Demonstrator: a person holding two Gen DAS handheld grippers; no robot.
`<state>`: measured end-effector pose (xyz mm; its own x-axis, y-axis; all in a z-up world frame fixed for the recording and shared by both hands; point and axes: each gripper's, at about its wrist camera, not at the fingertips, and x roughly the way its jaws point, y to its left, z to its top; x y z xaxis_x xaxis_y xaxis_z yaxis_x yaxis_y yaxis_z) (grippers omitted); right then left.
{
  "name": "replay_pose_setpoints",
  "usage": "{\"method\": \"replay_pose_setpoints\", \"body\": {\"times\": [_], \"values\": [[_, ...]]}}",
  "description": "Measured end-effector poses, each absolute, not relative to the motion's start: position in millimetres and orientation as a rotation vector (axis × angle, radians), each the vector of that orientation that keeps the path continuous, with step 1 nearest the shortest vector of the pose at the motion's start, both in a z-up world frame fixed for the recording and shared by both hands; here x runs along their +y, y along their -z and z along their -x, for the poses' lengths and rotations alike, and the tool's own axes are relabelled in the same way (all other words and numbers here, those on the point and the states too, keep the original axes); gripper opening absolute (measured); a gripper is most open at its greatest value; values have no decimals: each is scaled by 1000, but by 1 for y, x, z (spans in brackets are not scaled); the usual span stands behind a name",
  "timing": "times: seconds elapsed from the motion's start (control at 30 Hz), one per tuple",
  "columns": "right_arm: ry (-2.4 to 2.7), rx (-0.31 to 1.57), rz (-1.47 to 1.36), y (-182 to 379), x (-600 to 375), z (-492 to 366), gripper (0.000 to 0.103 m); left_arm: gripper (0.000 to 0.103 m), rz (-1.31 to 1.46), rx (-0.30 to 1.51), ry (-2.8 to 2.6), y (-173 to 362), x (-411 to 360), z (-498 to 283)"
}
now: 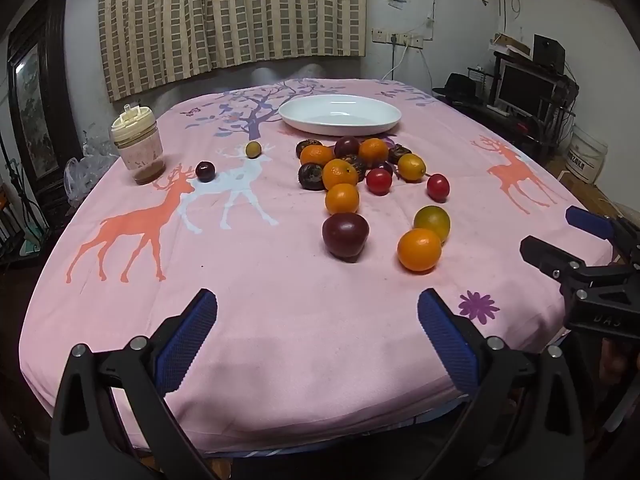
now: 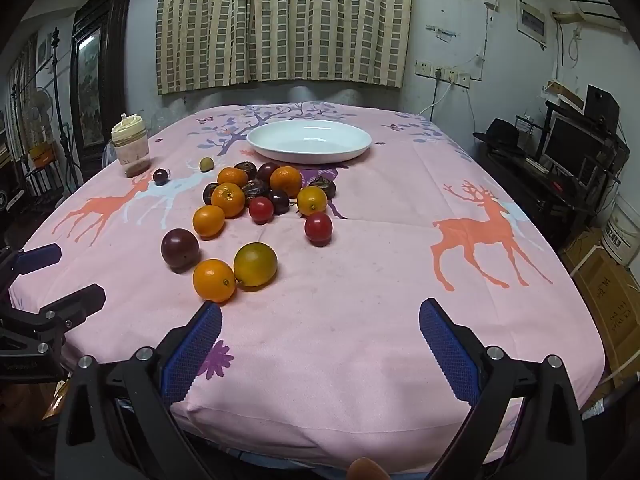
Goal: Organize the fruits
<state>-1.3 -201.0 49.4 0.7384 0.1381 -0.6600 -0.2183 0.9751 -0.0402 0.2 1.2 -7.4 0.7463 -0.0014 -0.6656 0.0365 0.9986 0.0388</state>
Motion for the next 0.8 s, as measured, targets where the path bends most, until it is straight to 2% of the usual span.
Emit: {"method": "replay_pose_setpoints", "body": {"times": [0.8], "values": [[-196,710,116,-50,-202,3,99,98,-58,726,20,5,-1,1]]}}
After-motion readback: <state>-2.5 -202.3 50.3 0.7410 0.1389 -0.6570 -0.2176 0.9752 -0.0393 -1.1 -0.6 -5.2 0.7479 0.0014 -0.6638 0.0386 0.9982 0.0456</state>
